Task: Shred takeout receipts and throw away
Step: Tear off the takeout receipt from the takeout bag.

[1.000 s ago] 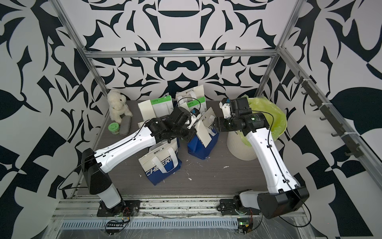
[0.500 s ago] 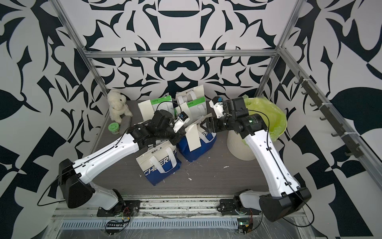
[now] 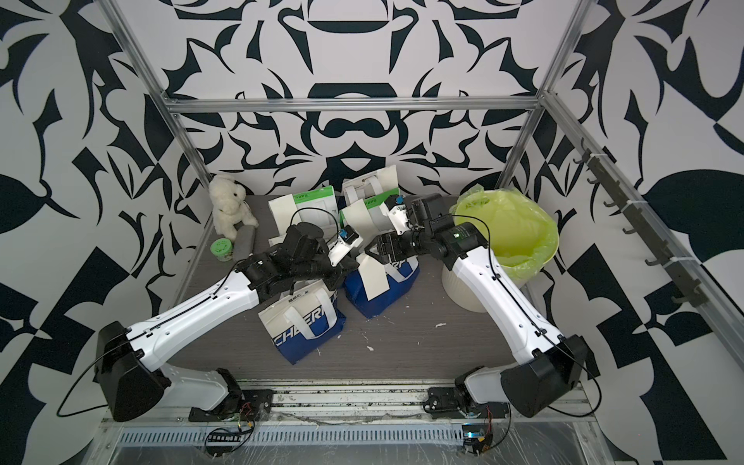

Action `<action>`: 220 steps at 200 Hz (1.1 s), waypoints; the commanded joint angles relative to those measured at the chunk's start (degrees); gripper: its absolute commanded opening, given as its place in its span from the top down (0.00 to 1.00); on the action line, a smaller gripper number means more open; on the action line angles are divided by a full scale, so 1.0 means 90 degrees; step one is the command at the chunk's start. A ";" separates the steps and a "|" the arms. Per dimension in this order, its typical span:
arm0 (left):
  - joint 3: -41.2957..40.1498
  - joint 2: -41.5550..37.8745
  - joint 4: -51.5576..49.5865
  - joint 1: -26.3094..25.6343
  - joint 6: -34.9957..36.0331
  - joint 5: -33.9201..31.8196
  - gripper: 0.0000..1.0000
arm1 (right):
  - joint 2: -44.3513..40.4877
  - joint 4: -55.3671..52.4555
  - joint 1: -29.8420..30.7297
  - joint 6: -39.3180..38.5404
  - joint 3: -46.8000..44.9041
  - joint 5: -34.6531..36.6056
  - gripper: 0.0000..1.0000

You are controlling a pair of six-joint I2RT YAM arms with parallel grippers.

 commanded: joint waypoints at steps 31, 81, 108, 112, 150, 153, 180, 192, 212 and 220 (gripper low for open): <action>-0.0140 -0.0147 0.0247 0.0056 0.0108 0.0139 1.00 | 0.0153 0.0767 -0.0006 -0.0187 -0.0331 -0.0784 0.33; -0.0151 -0.0081 0.0259 0.0070 0.0134 0.0148 1.00 | 0.0182 0.0928 -0.0006 -0.0203 -0.0597 -0.0999 0.55; -0.0131 -0.0027 0.0273 0.0069 0.0144 0.0148 1.00 | 0.0175 0.0943 -0.0007 -0.0145 -0.0605 -0.0940 0.61; -0.0126 -0.0016 0.0276 0.0073 0.0139 0.0156 1.00 | 0.0186 0.0930 -0.0009 -0.0145 -0.0591 -0.0921 0.62; -0.0088 0.0072 0.0288 0.0067 0.0154 0.0127 1.00 | 0.0275 0.0954 0.0001 0.0066 -0.0517 -0.0898 0.80; -0.0084 0.0081 0.0279 0.0072 0.0154 0.0117 1.00 | 0.0284 0.0962 0.0003 0.0083 -0.0512 -0.0877 0.82; -0.0008 0.0147 0.0217 0.0067 0.0144 0.0012 0.87 | 0.0328 0.0886 0.0032 0.0201 -0.0481 -0.0577 1.00; 0.0024 0.0155 0.0155 0.0071 0.0161 -0.0019 0.76 | 0.0359 0.0782 0.0043 0.0212 -0.0426 -0.0436 1.00; 0.0032 0.0157 0.0074 0.0071 0.0210 -0.0057 0.61 | 0.0356 0.0640 0.0043 0.0231 -0.0352 -0.0155 1.00; 0.0035 0.0166 0.0035 0.0067 0.0227 -0.0083 0.58 | 0.0337 0.0601 0.0043 0.0236 -0.0316 -0.0086 1.00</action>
